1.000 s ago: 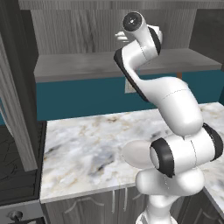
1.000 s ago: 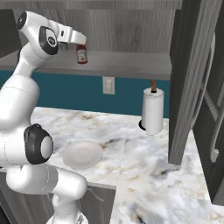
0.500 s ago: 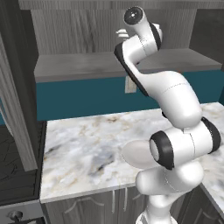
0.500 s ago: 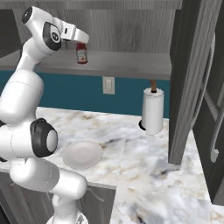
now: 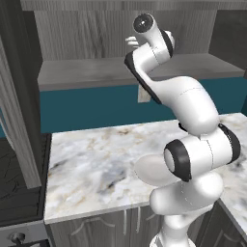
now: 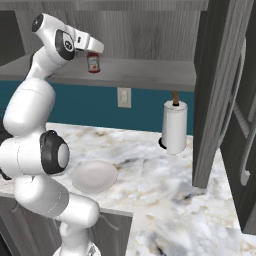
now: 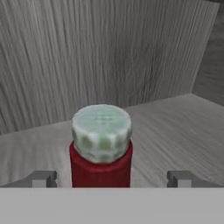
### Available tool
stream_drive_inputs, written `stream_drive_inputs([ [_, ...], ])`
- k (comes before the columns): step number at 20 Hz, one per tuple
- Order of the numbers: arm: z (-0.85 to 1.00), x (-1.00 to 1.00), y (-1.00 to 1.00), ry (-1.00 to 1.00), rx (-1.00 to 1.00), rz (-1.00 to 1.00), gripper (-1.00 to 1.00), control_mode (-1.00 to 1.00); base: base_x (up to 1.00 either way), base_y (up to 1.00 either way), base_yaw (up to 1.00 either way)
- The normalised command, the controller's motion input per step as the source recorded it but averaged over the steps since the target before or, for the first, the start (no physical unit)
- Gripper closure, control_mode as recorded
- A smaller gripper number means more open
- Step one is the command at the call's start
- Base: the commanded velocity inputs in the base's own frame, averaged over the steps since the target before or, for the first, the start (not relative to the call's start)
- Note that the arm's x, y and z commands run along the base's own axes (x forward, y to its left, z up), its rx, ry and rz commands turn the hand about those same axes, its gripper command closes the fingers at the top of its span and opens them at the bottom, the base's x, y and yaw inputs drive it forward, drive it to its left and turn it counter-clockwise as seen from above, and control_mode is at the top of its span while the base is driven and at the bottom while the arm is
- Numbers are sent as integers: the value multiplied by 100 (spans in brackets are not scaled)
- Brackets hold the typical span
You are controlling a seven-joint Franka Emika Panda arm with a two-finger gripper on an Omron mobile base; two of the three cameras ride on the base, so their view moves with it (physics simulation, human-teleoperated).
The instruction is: Move the hot dog bun to the plate on the dining table and place the condiment next to that plate. Then navigate to the fridge and take the sausage and place it on the plate as well.
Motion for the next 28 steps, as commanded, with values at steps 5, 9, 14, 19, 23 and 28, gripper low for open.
stream_drive_inputs([
  [5,0,49,3,0,0,0,-100,-100,0,0,0],
  [9,0,26,11,0,0,0,100,-100,0,0,0],
  [14,0,-9,2,-5,0,0,100,-100,0,0,0],
  [19,4,-79,0,-10,0,0,100,-100,0,0,0],
  [23,0,-100,9,-18,0,0,100,-100,0,0,0],
  [28,45,-100,4,-20,0,2,100,-100,0,0,0],
])
